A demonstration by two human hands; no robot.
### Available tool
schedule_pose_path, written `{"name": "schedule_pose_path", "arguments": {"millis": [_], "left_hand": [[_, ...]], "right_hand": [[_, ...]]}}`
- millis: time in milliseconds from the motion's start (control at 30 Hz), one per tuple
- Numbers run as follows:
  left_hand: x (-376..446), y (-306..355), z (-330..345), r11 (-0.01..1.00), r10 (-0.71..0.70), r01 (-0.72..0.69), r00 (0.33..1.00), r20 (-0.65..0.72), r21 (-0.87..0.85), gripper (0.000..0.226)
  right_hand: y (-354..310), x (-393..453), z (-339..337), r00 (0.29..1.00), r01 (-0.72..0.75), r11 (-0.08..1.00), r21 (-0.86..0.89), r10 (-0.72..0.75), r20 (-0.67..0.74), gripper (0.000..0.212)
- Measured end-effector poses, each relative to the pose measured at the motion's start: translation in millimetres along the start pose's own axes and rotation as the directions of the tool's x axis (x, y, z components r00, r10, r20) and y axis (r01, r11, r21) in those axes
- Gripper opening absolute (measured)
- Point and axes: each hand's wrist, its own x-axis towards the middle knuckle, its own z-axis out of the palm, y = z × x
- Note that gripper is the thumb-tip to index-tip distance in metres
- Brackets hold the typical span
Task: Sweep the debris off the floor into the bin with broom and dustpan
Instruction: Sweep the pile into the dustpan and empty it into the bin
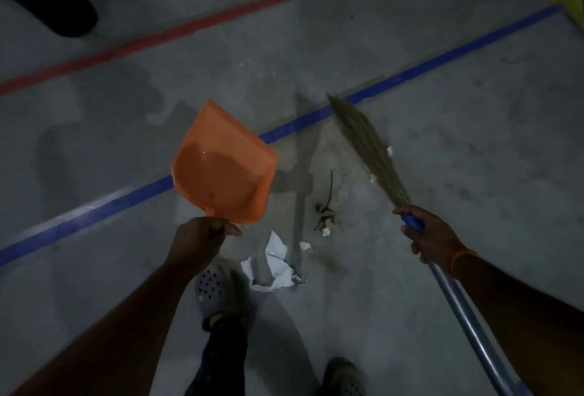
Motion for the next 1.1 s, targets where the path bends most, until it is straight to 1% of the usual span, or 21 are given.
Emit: {"name": "schedule_pose_path", "arguments": {"millis": [67, 167, 300, 400, 467, 567, 667, 733, 833, 900, 1033, 1100], "left_hand": [[-11.7, 10.0, 43.1, 1.000, 0.001, -0.001, 1.000, -0.022, -0.016, 0.040], [-20.4, 16.8, 111.1, 0.997, 0.036, -0.041, 0.997, -0.075, -0.063, 0.042], [-28.8, 14.6, 195.9, 0.979, 0.002, -0.019, 0.996, -0.085, -0.204, 0.044], [-22.8, -1.0, 244.8, 0.947, -0.038, 0.024, 0.999, -0.039, -0.321, 0.050], [-14.0, -12.7, 267.4, 0.921, -0.043, 0.052, 0.999, 0.031, -0.387, 0.047], [1.2, -33.1, 287.4, 0.888, -0.036, 0.067, 0.996, 0.077, -0.454, 0.035], [12.1, -53.8, 298.3, 0.866, -0.008, 0.035, 0.998, 0.056, -0.499, 0.032], [15.5, -68.8, 301.5, 0.850, -0.023, 0.031, 1.000, 0.020, -0.527, 0.029], [10.9, -89.4, 304.7, 0.847, -0.033, 0.020, 0.999, -0.015, -0.532, 0.026], [0.7, -102.2, 304.4, 0.851, -0.032, 0.016, 0.999, -0.022, -0.524, 0.030], [-22.6, -118.6, 302.7, 0.874, -0.022, 0.012, 1.000, -0.014, -0.486, 0.038], [-33.8, -122.8, 304.8, 0.883, 0.003, -0.004, 1.000, -0.004, -0.470, 0.032]], "right_hand": [[43.7, 13.1, -22.7, 1.000, 0.007, 1.000, -0.010, -0.007, -0.006, 0.040], [100.3, 40.5, -55.4, 0.999, 0.027, 0.999, -0.024, -0.028, -0.022, 0.041], [155.8, 81.7, -85.3, 0.998, 0.062, 0.997, -0.044, -0.063, -0.026, 0.041], [191.6, 119.4, -91.8, 0.997, 0.076, 0.995, -0.062, -0.078, -0.028, 0.038], [212.4, 146.3, -90.3, 0.996, 0.080, 0.995, -0.066, -0.082, -0.026, 0.036], [242.5, 186.5, -72.7, 0.996, 0.091, 0.992, -0.087, -0.090, 0.018, 0.036], [271.9, 211.9, -46.4, 0.993, 0.105, 0.988, -0.116, -0.098, 0.058, 0.037], [292.1, 214.6, -28.1, 0.990, 0.136, 0.986, -0.100, -0.132, 0.046, 0.037], [323.9, 202.6, 2.3, 0.984, 0.181, 0.979, -0.099, -0.180, 0.015, 0.039], [340.5, 186.0, 24.0, 0.981, 0.196, 0.976, -0.098, -0.196, 0.004, 0.043], [364.5, 142.0, 59.6, 0.983, 0.181, 0.977, -0.115, -0.178, 0.034, 0.043], [369.7, 124.6, 75.5, 0.983, 0.183, 0.976, -0.118, -0.179, 0.043, 0.040]]}}
